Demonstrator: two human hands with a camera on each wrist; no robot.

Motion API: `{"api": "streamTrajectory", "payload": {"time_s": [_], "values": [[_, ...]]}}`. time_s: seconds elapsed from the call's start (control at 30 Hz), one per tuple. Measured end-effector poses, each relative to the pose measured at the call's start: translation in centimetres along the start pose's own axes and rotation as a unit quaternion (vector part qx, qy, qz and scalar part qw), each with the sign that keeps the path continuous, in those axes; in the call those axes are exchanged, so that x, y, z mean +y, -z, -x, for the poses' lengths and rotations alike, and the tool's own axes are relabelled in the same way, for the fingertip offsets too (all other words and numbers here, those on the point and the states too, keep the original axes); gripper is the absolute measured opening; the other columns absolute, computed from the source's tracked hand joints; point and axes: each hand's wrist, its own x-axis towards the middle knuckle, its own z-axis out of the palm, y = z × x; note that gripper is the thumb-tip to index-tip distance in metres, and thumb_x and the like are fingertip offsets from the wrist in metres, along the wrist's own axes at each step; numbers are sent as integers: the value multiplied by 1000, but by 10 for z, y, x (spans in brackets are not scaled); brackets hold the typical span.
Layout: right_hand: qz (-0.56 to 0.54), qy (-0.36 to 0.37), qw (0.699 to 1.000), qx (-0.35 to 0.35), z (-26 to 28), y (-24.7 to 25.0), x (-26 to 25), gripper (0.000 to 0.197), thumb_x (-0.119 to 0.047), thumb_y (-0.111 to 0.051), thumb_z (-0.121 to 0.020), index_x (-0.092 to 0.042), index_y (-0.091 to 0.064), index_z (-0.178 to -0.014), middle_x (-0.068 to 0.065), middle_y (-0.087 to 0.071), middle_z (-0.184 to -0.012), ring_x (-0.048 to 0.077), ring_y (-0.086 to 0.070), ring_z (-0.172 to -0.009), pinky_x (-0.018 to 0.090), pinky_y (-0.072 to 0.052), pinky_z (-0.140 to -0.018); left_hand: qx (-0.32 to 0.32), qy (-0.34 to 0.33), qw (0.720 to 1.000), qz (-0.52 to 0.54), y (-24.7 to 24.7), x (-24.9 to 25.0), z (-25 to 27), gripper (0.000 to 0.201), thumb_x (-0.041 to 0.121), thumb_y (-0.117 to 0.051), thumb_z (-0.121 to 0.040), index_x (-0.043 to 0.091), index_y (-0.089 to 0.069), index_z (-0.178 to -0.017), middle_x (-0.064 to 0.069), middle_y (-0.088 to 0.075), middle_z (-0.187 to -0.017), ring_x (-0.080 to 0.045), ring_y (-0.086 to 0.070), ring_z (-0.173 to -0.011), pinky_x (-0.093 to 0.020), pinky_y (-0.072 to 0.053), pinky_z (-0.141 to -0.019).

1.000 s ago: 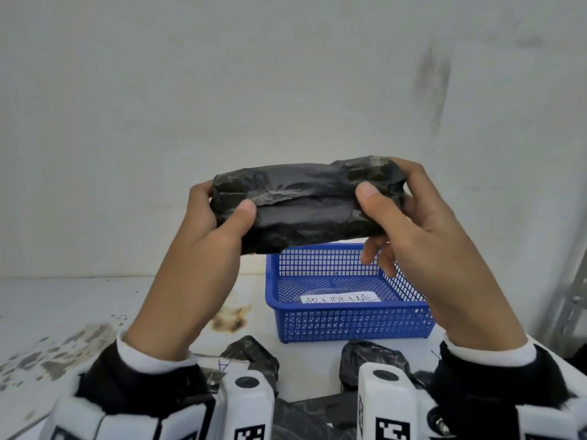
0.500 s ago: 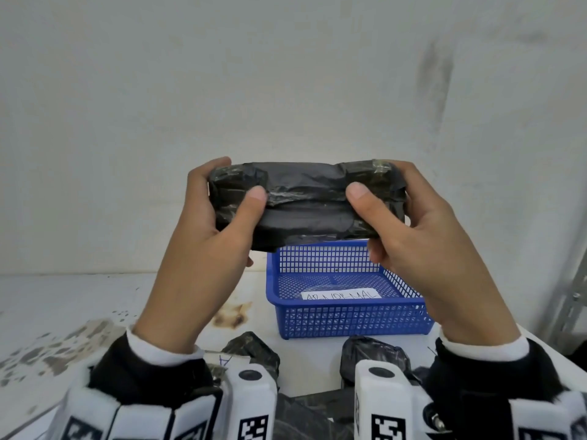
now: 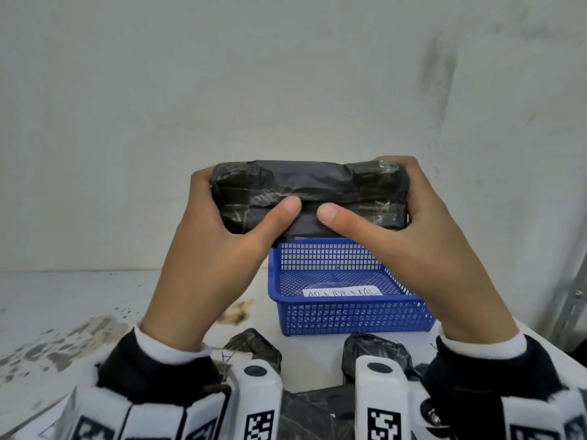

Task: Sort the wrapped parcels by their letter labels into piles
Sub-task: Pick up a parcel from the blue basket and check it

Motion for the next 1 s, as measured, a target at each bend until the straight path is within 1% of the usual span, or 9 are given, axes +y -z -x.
{"api": "streamTrajectory", "payload": {"time_s": [0.13,0.23,0.47,0.6,0.67,0.8,0.87,0.93,1.0], "values": [[2,7,1000,15,0,-1,-1,48,-54,-79,-66,-32,-56,-102,-23,-69,-94,-6,-67,-86,10,-51,-72,1,13,1000,-26,-1,1,1,62,68,-64,-56,37,-50,-107,22,-64,-94,7,-63,-79,-24,-47,-65],[10,14,999,31,-1,-2,-1,42,-55,-75,-71,-30,-57,-100,-24,-68,-91,-7,-65,-84,7,-48,-69,5,11,999,-36,-2,1,3,57,68,-65,-59,37,-51,-105,20,-66,-95,-3,-67,-83,-23,-46,-65],[2,12,999,34,-1,-5,-1,45,-65,-63,-69,-29,-57,-96,-22,-68,-83,-5,-65,-76,10,-48,-65,16,3,999,-44,-1,0,2,47,61,-66,-69,34,-50,-104,23,-63,-90,5,-63,-77,-1,-41,-59],[12,8,999,45,-2,-6,1,44,-67,-58,-74,-28,-58,-95,-21,-66,-77,-5,-60,-67,13,-46,-62,-8,19,998,-53,0,0,1,49,58,-68,-70,34,-47,-108,19,-62,-93,3,-60,-75,-17,-43,-59],[12,3,999,47,-3,-5,3,42,-65,-59,-77,-27,-57,-95,-21,-65,-75,-4,-60,-66,17,-47,-64,-34,26,997,-59,0,0,1,52,59,-68,-67,36,-44,-107,15,-63,-96,3,-58,-72,-17,-43,-62],[2,0,999,35,-4,-3,4,36,-58,-63,-81,-25,-57,-95,-16,-65,-78,-3,-61,-70,20,-50,-68,-59,37,995,-66,1,-2,1,76,78,-61,-52,37,-42,-114,17,-61,-107,-3,-64,-92,-34,-55,-82],[-6,7,999,40,-4,-3,3,39,-61,-62,-76,-29,-59,-98,-17,-65,-81,-2,-60,-71,22,-49,-70,-53,36,997,-52,0,-3,2,70,88,-48,-60,38,-46,-109,18,-67,-97,-4,-68,-86,-39,-55,-79],[-23,9,998,52,-5,-1,2,38,-62,-60,-76,-35,-63,-101,-20,-65,-85,-2,-62,-77,25,-51,-72,-32,35,998,-31,-1,-1,3,56,84,-36,-73,38,-51,-101,18,-69,-89,-4,-70,-72,-37,-51,-68],[-40,11,998,48,-5,2,2,29,-56,-62,-81,-39,-65,-105,-23,-67,-88,-4,-64,-81,22,-54,-73,-20,39,999,-17,0,0,2,47,76,-33,-79,37,-53,-95,20,-69,-84,-5,-70,-64,-33,-44,-60]]}}
